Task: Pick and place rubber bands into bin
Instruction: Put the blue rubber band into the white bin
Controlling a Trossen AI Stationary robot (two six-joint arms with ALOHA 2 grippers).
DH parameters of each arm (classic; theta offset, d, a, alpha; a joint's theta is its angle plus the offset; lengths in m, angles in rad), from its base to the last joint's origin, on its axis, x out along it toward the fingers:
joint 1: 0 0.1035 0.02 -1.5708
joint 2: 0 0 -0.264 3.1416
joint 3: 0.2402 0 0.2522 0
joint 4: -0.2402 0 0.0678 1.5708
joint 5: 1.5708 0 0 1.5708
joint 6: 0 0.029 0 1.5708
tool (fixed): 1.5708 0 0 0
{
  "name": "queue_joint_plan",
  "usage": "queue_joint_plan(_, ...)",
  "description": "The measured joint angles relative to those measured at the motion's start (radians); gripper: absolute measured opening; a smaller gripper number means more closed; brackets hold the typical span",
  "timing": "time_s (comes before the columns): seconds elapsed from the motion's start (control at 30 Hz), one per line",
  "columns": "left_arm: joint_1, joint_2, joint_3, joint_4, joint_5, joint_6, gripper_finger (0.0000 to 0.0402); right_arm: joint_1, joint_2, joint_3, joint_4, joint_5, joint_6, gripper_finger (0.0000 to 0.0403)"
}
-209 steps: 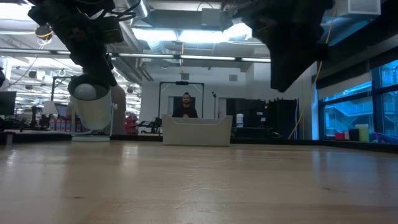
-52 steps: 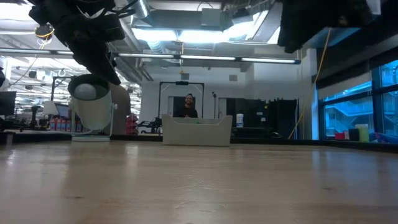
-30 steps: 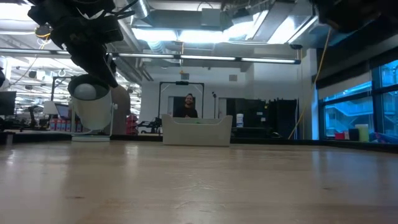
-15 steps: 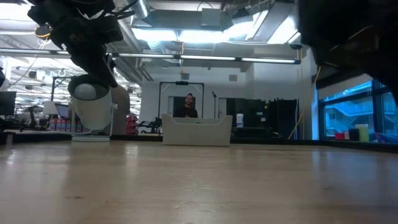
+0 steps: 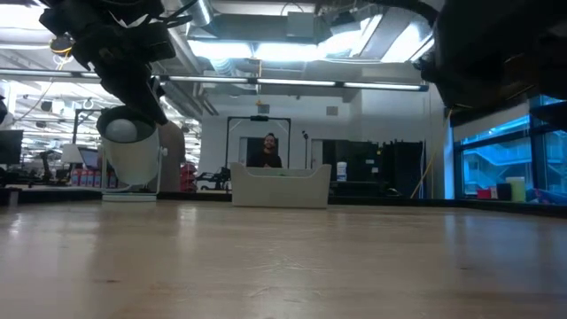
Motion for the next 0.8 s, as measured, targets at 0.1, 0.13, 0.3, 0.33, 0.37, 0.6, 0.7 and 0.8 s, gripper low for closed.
queue_joint_plan(0.1, 0.0, 0.0, 0.0, 0.0, 0.0, -0.001, 0.0001, -0.023, -0.032, -0.005, -0.061, 0.033, -0.037, 0.0008)
queue_joint_plan(0.13, 0.0, 0.0, 0.0, 0.0, 0.0, -0.001, 0.0001, -0.036, -0.054, -0.006, -0.1, 0.045, -0.057, 0.0005)
queue_joint_plan(0.3, 0.0, 0.0, 0.0, 0.013, 0.0, -0.002, 0.0001, -0.112, -0.16, -0.004, -0.258, 0.135, -0.167, 0.0002)
queue_joint_plan(0.33, 0.0, 0.0, 0.0, 0.014, 0.0, -0.002, 0.0001, -0.133, -0.179, -0.005, -0.28, 0.152, -0.2, 0.0002)
queue_joint_plan(0.37, 0.0, 0.0, 0.0, 0.016, 0.0, -0.002, 0.0001, -0.157, -0.202, -0.005, -0.29, 0.168, -0.237, 0.0002)
queue_joint_plan(0.6, 0.0, 0.0, 0.0, 0.025, -0.001, -0.013, 0.0001, -0.406, -0.309, -0.002, -0.314, 0.298, -0.602, 0.0001)
queue_joint_plan(0.7, 0.0, 0.0, 0.0, 0.04, -0.002, -0.013, 0.0001, -0.534, -0.328, -0.001, -0.272, 0.31, -0.791, 0.0)
queue_joint_plan(0.8, 0.0, 0.0, 0.0, 0.043, -0.005, -0.019, 0.0001, -0.66, -0.328, -0.002, -0.17, 0.313, -0.976, 0.0)
